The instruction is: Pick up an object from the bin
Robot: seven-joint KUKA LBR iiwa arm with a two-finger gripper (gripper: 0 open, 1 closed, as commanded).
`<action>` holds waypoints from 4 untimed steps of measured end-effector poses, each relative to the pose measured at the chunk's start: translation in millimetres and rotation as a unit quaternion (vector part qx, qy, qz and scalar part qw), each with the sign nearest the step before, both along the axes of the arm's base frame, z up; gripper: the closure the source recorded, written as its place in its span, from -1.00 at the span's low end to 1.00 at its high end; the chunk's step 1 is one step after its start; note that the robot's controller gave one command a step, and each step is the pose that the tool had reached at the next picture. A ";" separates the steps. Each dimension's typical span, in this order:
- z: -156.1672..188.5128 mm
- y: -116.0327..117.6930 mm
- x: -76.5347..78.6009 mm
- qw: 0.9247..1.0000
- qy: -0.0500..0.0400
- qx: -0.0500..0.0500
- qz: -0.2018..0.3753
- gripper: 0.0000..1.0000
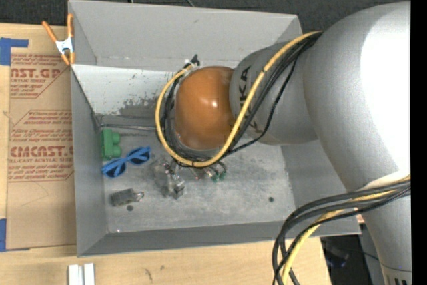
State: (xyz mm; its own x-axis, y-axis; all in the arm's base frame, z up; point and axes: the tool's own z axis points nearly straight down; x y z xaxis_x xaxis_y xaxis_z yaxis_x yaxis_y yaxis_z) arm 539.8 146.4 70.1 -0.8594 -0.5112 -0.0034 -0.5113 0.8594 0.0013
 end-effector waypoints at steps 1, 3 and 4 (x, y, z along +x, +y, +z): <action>-0.3 -0.3 -0.3 1.000 0.001 0.000 0.000 -1.00; -0.3 89.4 -0.6 0.989 0.000 -0.001 0.149 -1.00; 0.5 89.6 -0.5 0.989 0.000 0.000 0.149 1.00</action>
Offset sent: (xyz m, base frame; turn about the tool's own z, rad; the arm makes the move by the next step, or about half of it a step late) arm 0.0000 0.0000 0.0000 0.0000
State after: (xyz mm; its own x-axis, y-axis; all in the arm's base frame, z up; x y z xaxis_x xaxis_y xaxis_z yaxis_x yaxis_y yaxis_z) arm 539.3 236.0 70.6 -0.6707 -0.7417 -0.0023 -0.7417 0.6707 0.0010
